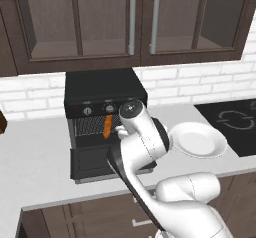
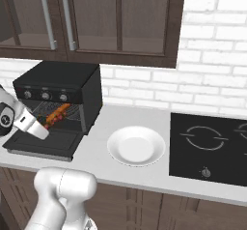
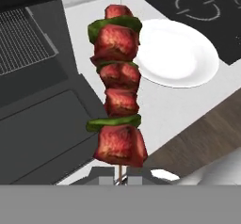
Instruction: Pick up the kebab skewer and baguette bread, and place them inside the toaster oven. Close the toaster oven door and start by setting the timer.
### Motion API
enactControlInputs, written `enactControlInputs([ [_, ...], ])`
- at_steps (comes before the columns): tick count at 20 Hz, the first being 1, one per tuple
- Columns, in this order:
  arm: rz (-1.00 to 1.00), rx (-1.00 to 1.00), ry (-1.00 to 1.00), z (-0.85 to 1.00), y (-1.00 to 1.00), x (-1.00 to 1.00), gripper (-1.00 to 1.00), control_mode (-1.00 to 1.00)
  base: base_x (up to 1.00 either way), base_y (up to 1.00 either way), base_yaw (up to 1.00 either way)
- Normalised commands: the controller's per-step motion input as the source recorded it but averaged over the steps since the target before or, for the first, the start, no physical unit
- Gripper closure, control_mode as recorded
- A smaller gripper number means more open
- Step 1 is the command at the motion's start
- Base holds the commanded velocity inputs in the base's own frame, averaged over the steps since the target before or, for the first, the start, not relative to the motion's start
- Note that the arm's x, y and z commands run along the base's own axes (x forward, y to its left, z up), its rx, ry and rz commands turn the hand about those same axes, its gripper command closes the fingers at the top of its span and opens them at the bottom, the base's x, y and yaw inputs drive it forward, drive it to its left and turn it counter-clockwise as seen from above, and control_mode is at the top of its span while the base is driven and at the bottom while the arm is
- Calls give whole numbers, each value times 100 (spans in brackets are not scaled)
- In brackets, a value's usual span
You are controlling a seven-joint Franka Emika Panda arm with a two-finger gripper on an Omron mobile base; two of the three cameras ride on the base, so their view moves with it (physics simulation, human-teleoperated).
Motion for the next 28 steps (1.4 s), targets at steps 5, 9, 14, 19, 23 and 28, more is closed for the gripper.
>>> enactControlInputs([
  [5,-6,0,0,-24,83,0,100,-100,0,0,0],
  [9,-5,0,0,-31,62,14,100,-100,0,0,0],
  [14,0,0,0,-22,54,32,100,-100,0,0,0],
  [19,0,0,0,-42,29,17,100,-100,0,0,0],
  [23,0,0,0,-56,26,2,100,-100,0,0,0],
  [28,0,0,0,-25,13,19,100,-100,0,0,0],
])
